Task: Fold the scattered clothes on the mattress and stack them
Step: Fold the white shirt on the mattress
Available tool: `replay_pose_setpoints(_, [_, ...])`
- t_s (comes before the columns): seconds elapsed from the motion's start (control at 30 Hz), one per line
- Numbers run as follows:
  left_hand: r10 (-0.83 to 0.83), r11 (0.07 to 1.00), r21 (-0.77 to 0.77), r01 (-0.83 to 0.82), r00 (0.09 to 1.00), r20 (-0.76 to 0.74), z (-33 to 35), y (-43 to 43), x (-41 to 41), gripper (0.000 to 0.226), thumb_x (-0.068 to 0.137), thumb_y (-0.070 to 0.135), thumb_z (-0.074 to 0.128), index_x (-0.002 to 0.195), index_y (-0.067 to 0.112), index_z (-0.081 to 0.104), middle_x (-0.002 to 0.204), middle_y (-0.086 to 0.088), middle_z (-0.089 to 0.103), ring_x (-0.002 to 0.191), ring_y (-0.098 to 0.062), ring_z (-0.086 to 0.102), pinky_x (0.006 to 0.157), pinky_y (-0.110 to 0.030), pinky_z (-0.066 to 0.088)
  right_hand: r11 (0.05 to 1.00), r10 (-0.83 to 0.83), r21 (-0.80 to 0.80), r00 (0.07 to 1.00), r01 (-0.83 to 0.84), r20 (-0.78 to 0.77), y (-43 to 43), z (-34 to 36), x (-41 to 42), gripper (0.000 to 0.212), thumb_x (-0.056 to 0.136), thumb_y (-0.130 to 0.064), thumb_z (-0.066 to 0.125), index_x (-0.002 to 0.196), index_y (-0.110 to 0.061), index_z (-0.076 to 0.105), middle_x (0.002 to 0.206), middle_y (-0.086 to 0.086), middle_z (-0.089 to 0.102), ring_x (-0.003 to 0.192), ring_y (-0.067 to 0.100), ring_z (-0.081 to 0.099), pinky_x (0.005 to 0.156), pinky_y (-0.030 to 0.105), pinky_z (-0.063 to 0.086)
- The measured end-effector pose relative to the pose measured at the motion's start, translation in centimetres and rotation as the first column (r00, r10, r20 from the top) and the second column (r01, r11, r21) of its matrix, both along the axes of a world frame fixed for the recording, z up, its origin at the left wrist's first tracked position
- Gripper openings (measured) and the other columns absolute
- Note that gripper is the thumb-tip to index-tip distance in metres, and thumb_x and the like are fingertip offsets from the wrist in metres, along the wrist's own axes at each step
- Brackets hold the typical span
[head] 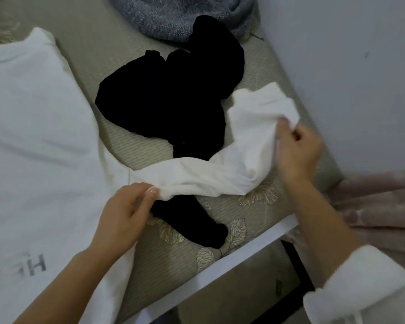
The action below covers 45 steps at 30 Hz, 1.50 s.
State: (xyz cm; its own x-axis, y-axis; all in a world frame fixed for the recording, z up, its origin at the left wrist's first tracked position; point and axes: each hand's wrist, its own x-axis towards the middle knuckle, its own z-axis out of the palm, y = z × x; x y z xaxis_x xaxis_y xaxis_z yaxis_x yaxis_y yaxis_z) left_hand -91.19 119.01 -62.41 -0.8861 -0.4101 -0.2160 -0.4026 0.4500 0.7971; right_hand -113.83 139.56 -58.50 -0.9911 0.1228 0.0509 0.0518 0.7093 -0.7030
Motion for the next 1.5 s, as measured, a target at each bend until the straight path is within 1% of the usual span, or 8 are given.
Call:
replay_pose_setpoints(0.23, [-0.068,0.985,-0.16,0.066,0.998,-0.006,1.2,2.1,-0.6,0.03,0.093,0.038,0.049,0.12,0.029,0.057,0.117,0.011,0.057,0.109,-0.002,0.044,0.091,-0.026,0.037,0.902,-0.387,-0.151,0.912,0.405,0.138,8.0,-0.2,-1.8,0.015,0.089,-0.029,0.058,0.084,-0.015,0.058,0.09,0.005,0.056,0.078,0.011,0.052,0.065,0.02,0.04])
replay_pose_setpoints(0.37, [-0.392,0.788,-0.486,0.379,0.917,0.079,-1.3,5.7,1.2,0.041,0.074,0.026,0.059,0.115,0.028,0.053,0.12,0.001,0.047,0.107,-0.025,0.044,0.084,-0.041,0.03,0.744,-0.419,-0.182,0.662,0.642,0.621,9.4,-4.2,0.4,0.057,0.089,-0.03,0.06,0.138,-0.009,0.042,0.124,0.008,0.055,0.102,0.024,0.056,0.087,0.035,0.05])
replay_pose_setpoints(0.53, [-0.437,0.656,-0.566,0.499,0.863,0.254,-3.2,6.3,1.7,0.086,0.044,0.003,0.084,0.121,0.021,0.052,0.12,-0.01,0.049,0.104,-0.03,0.044,0.081,-0.043,0.028,0.72,-0.607,0.013,0.622,0.693,0.494,8.8,-5.2,1.4,0.072,0.086,-0.032,0.064,0.142,0.001,0.03,0.14,0.017,0.042,0.119,0.032,0.051,0.092,0.038,0.046])
replay_pose_setpoints(0.7, [-0.306,0.646,-0.651,0.398,0.917,0.257,-3.0,5.1,-1.4,0.07,0.05,-0.007,0.065,0.116,0.013,0.054,0.111,-0.016,0.052,0.093,-0.034,0.047,0.071,-0.046,0.042,0.696,-0.394,-0.264,0.663,0.668,0.637,8.3,-5.2,0.6,0.014,0.086,-0.011,0.064,0.096,-0.007,0.054,0.077,0.008,0.055,0.061,0.015,0.051,0.054,0.027,0.045])
replay_pose_setpoints(0.87, [-0.327,0.752,-0.408,0.518,0.83,0.452,-1.8,4.2,-3.3,0.028,0.07,-0.002,0.065,0.094,0.012,0.057,0.088,-0.007,0.059,0.072,-0.028,0.06,0.057,-0.03,0.037,0.745,-0.504,-0.318,0.807,0.586,0.307,9.0,-3.5,-0.5,0.023,0.089,-0.009,0.05,0.107,0.002,0.058,0.085,-0.003,0.057,0.073,0.009,0.052,0.054,0.013,0.043])
replay_pose_setpoints(1.07, [-0.533,0.846,0.22,0.486,0.78,0.327,-0.7,4.5,-1.4,0.017,0.074,0.026,0.077,0.074,0.033,0.061,0.074,0.014,0.063,0.074,0.003,0.057,0.063,-0.01,0.042,0.68,-0.43,-0.251,0.652,0.689,0.625,10.8,-4.4,0.8,0.041,0.088,-0.01,0.06,0.127,-0.002,0.051,0.105,0.007,0.056,0.085,0.021,0.057,0.08,0.034,0.054])
replay_pose_setpoints(1.17, [-0.498,0.848,-0.096,0.521,0.846,0.191,-1.9,4.4,-0.2,0.017,0.081,0.044,0.059,0.095,0.035,0.063,0.104,0.013,0.06,0.097,-0.001,0.049,0.081,-0.022,0.044,0.658,-0.369,-0.281,0.624,0.699,0.689,10.4,-4.6,1.5,0.049,0.084,-0.01,0.068,0.128,-0.004,0.048,0.111,0.008,0.057,0.092,0.023,0.058,0.09,0.037,0.052])
replay_pose_setpoints(1.5, [-0.338,0.867,-0.167,0.47,0.8,0.495,-4.7,4.4,1.3,0.09,0.067,0.069,-0.008,0.145,0.028,-0.027,0.148,-0.011,-0.041,0.131,-0.023,-0.042,0.111,-0.039,-0.019,0.515,-0.247,-0.647,0.82,0.563,0.517,1.8,1.6,3.3,0.033,0.083,-0.01,0.06,0.116,-0.014,0.063,0.1,0.002,0.07,0.086,0.02,0.068,0.062,0.026,0.055])
